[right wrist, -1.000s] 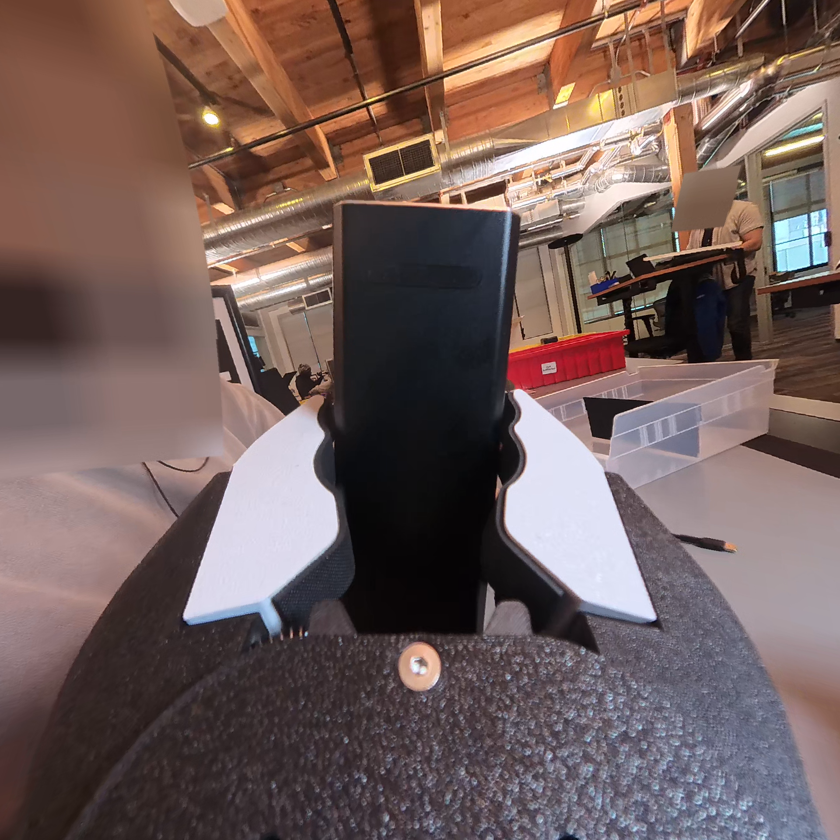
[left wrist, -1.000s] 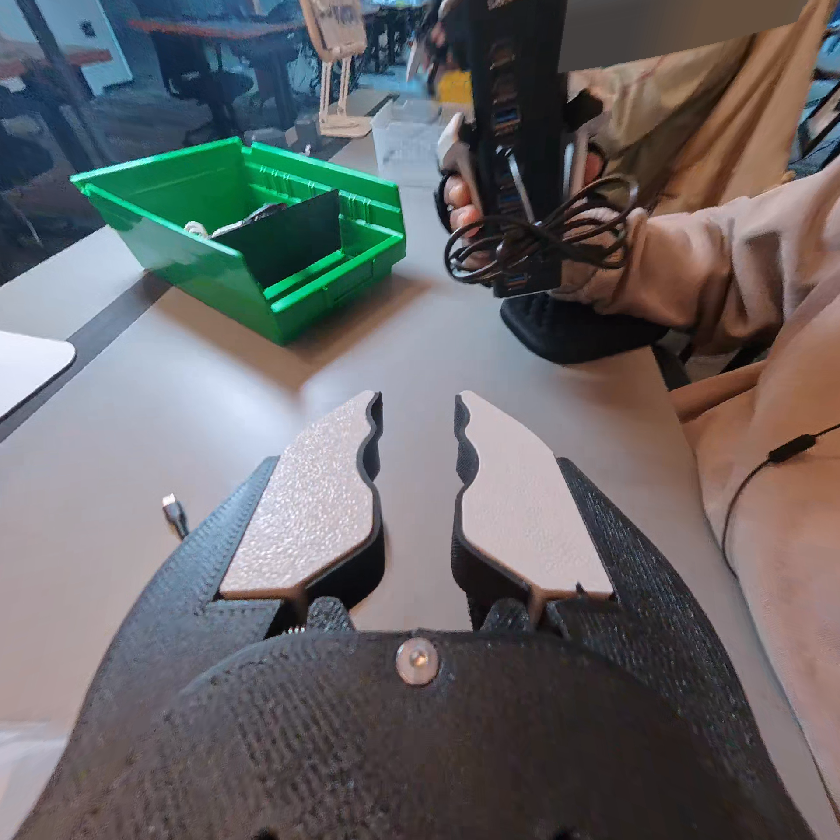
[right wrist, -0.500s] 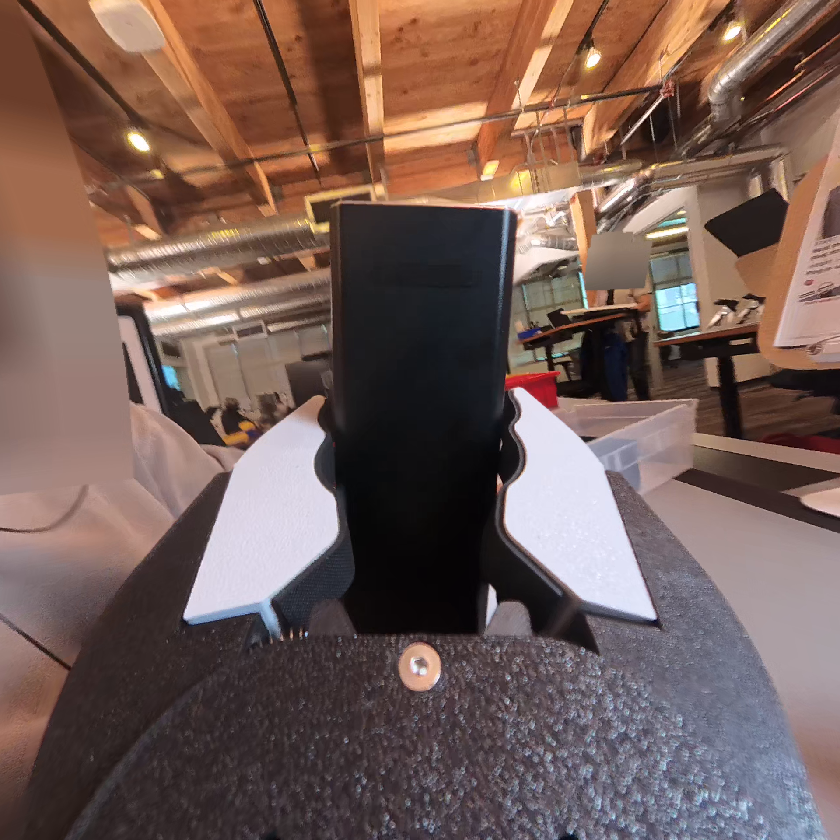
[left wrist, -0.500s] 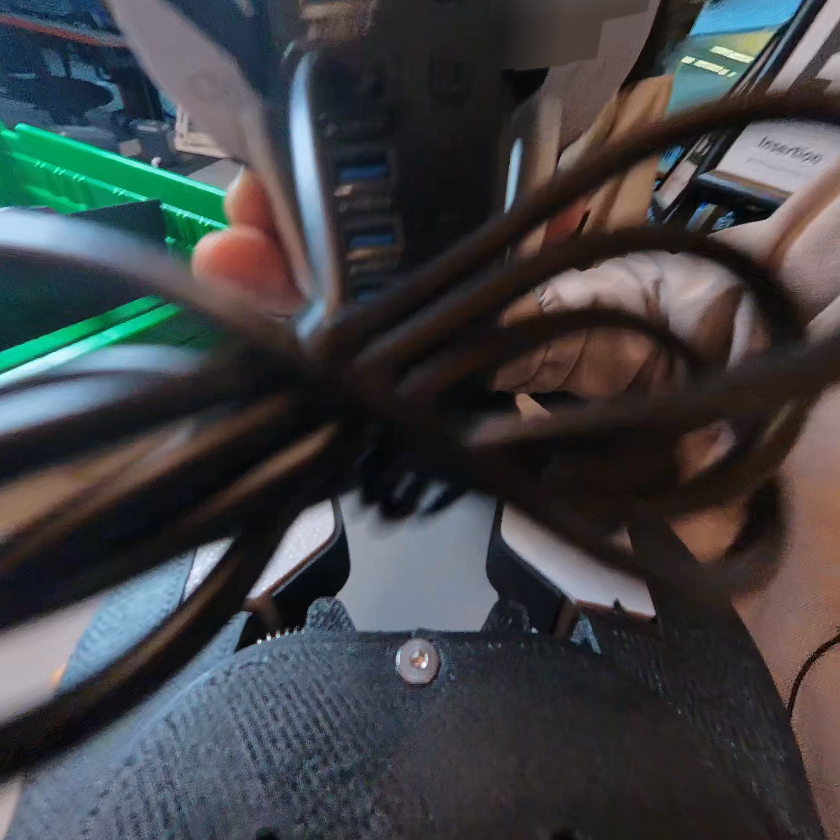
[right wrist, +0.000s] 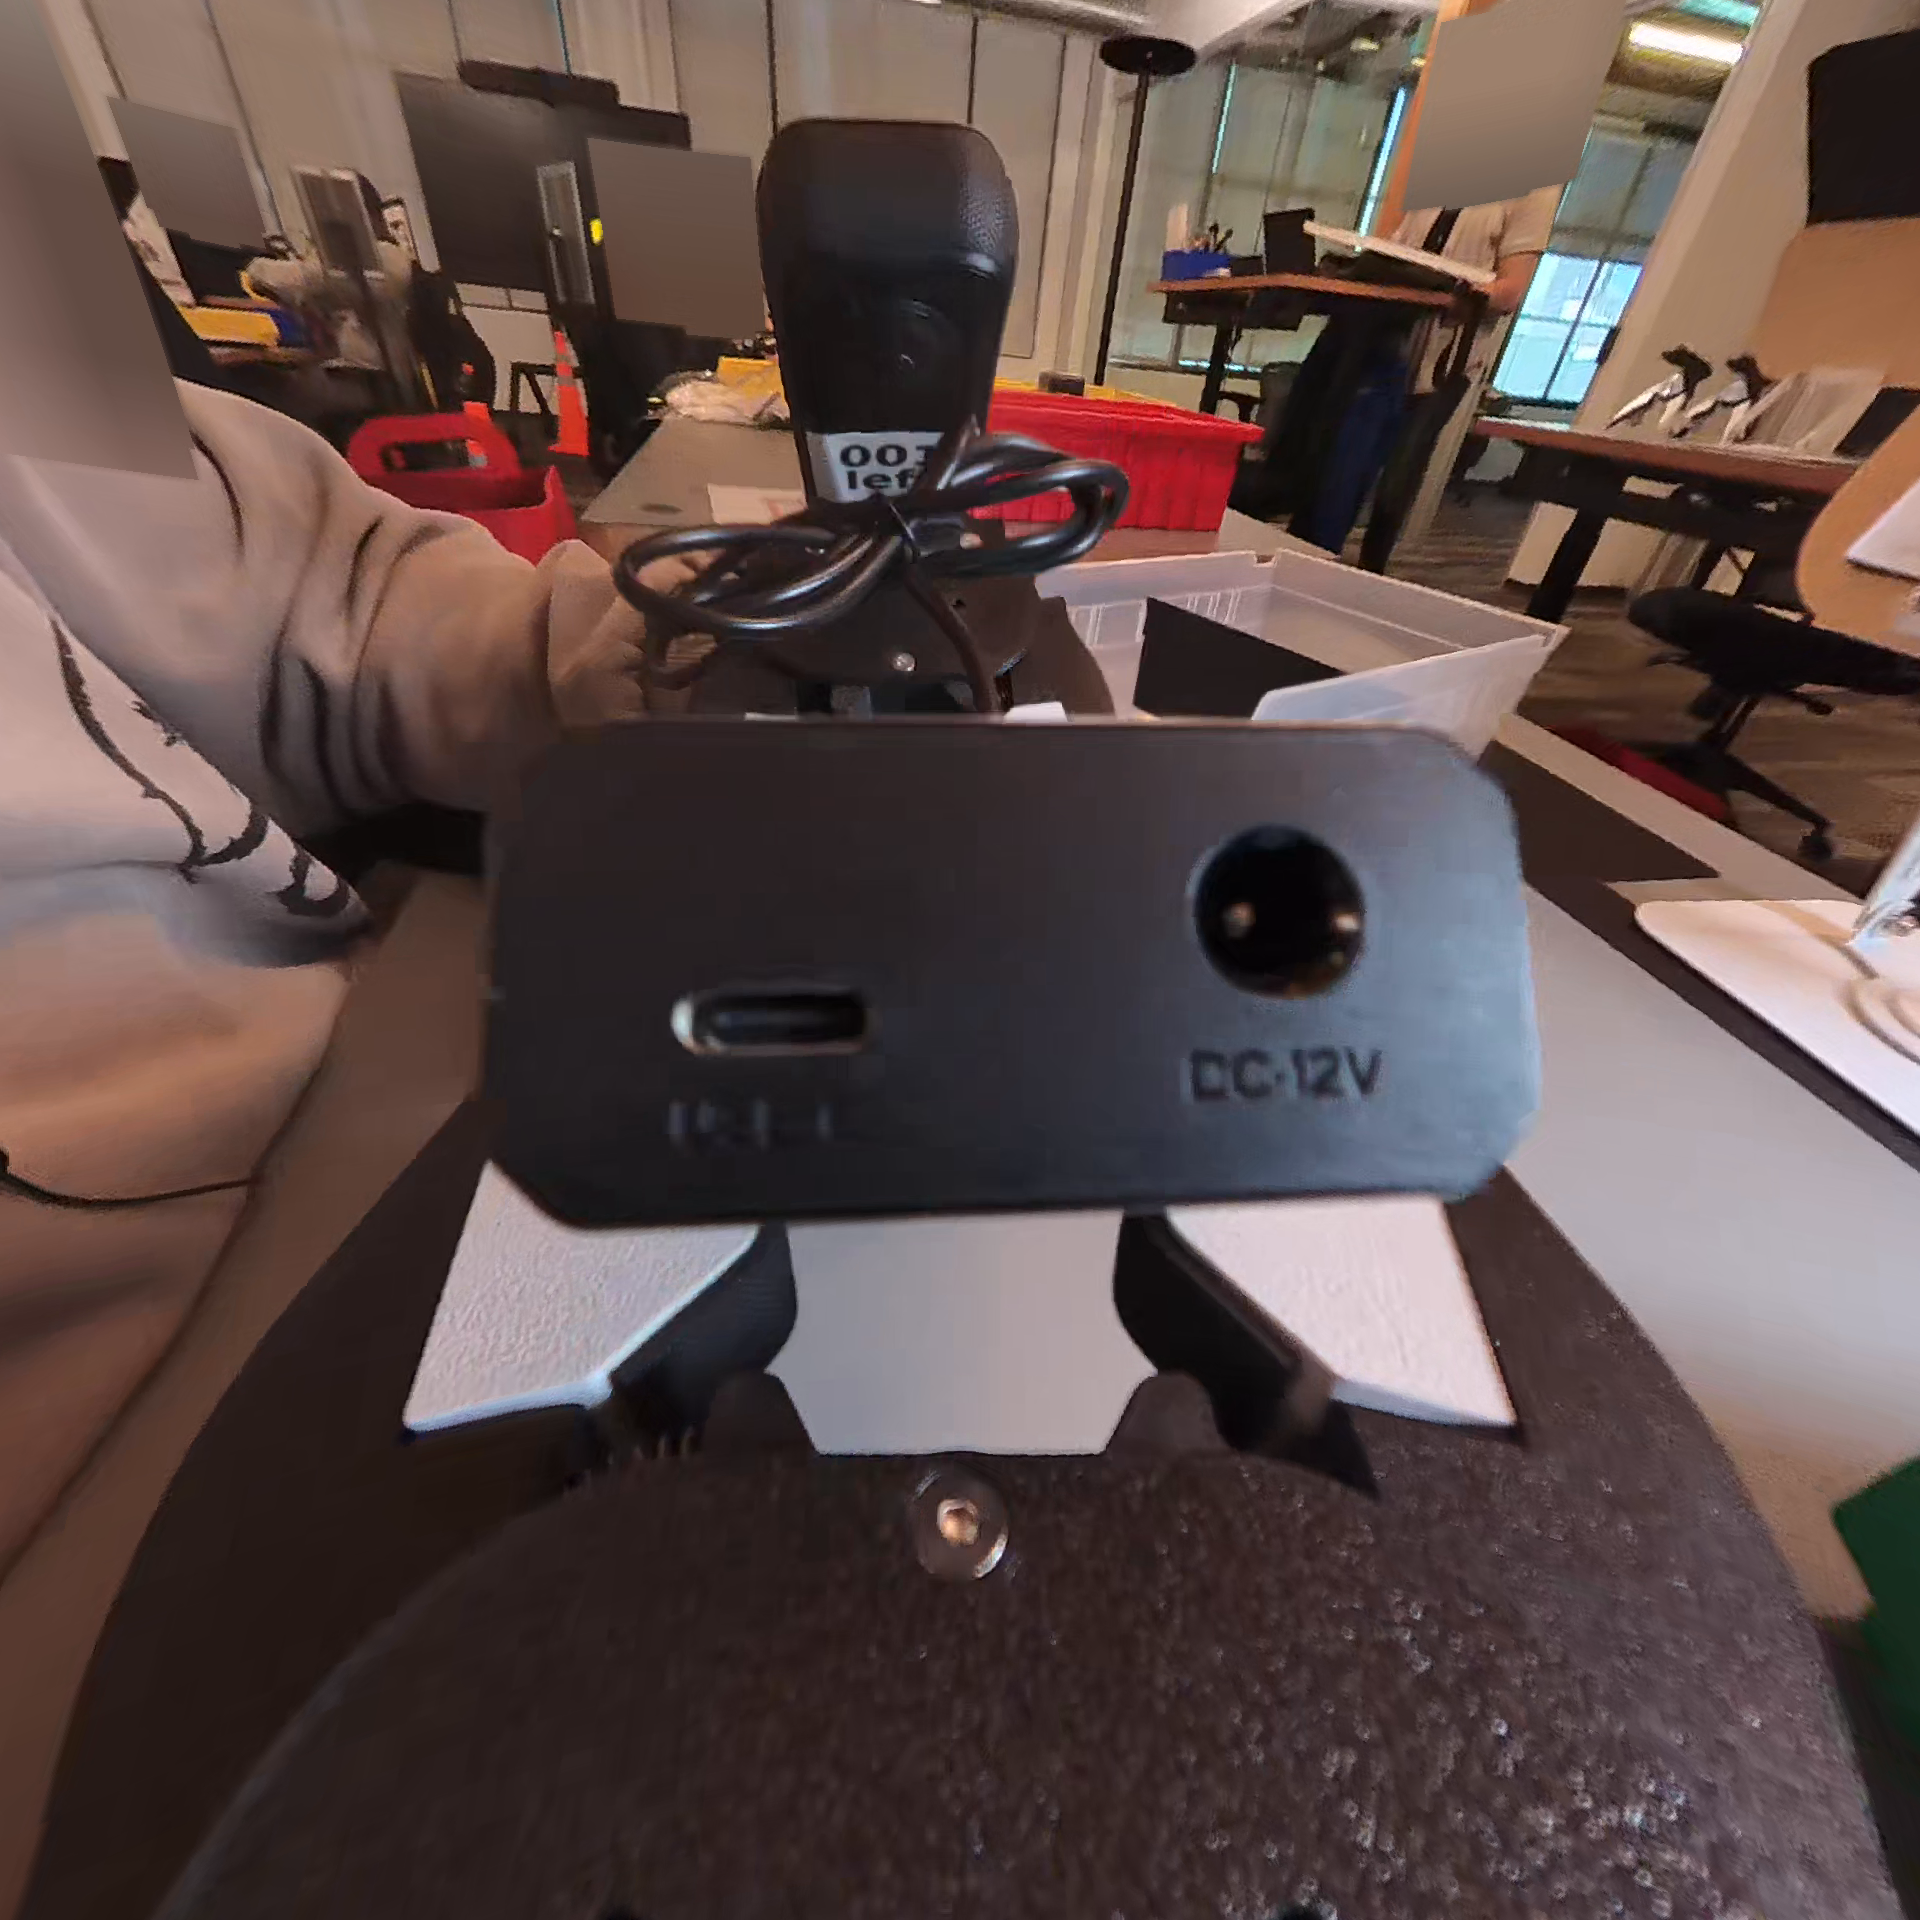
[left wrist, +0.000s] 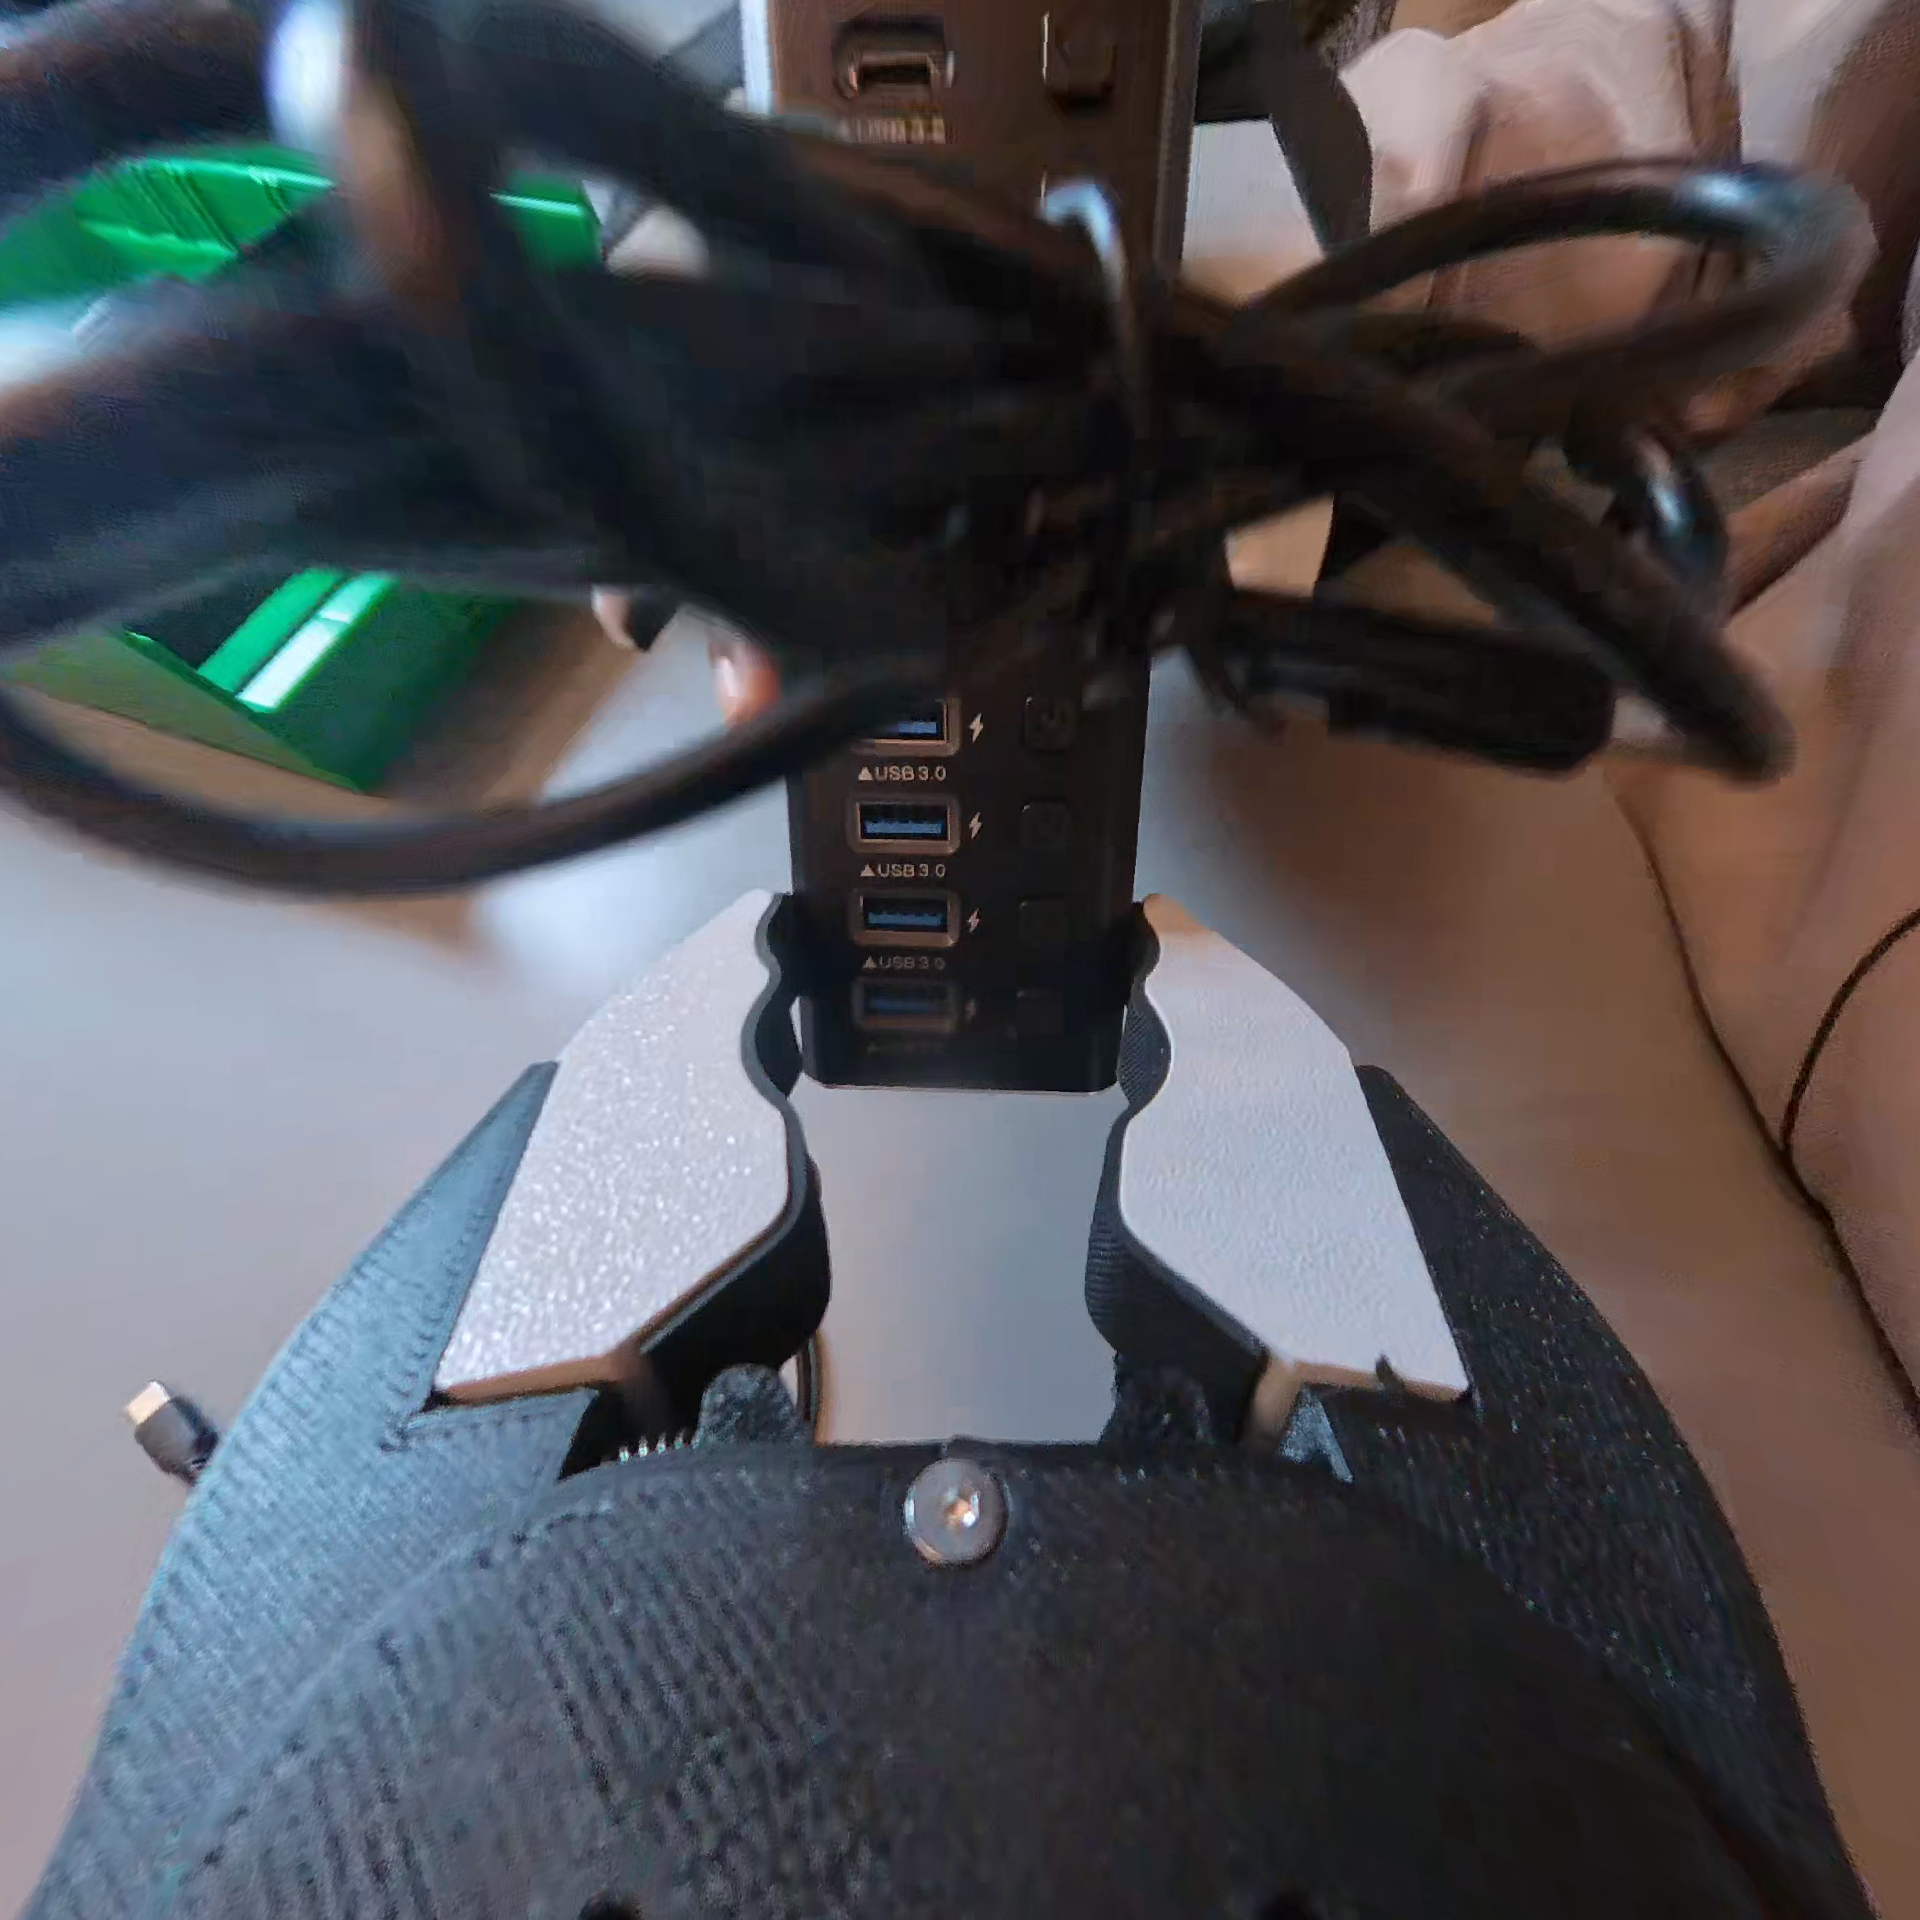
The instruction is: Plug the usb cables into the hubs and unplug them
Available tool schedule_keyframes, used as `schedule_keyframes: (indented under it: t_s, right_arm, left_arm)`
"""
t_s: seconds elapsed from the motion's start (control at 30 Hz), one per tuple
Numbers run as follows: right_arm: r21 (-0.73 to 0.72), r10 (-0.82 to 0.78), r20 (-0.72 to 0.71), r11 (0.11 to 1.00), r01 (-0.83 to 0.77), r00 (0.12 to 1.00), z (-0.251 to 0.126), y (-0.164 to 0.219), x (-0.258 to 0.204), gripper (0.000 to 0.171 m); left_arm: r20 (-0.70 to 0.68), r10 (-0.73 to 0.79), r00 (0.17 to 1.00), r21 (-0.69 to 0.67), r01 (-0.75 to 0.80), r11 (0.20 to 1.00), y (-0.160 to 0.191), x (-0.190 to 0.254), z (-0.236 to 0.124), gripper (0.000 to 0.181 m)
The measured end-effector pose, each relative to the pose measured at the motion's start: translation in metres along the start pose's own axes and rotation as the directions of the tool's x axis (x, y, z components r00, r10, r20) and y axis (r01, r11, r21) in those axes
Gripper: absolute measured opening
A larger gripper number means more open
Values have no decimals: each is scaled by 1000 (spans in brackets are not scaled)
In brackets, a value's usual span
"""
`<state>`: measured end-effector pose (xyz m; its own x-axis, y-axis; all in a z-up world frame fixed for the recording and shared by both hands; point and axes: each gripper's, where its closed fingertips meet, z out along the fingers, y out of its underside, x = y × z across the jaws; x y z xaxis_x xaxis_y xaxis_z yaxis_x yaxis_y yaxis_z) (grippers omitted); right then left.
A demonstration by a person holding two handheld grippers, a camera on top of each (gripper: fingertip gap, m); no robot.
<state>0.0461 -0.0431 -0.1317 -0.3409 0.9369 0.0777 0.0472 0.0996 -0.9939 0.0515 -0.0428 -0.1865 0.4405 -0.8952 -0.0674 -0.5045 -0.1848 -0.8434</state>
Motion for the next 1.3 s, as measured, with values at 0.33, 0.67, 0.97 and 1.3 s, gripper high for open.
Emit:
schedule_keyframes:
  t_s: [0.33,0.67,0.97,1.3]
  right_arm:
    - [0,44,-20,999,-45,999,15,8,-8,71]
    - [136,204,32,969,-206,979,3,-15,0,71]
    - [322,306,-56,906,-273,950,-52,-40,49,71]
    - [317,285,-56,914,-254,957,-54,-43,45,71]
  left_arm:
    - [-52,-40,998,-107,34,994,14,10,10,60]
    - [-104,-89,991,135,102,986,-16,10,-5,61]
    - [234,-285,930,-16,297,955,58,-67,-32,54]
    - [311,-273,910,-260,358,897,86,-87,25,38]
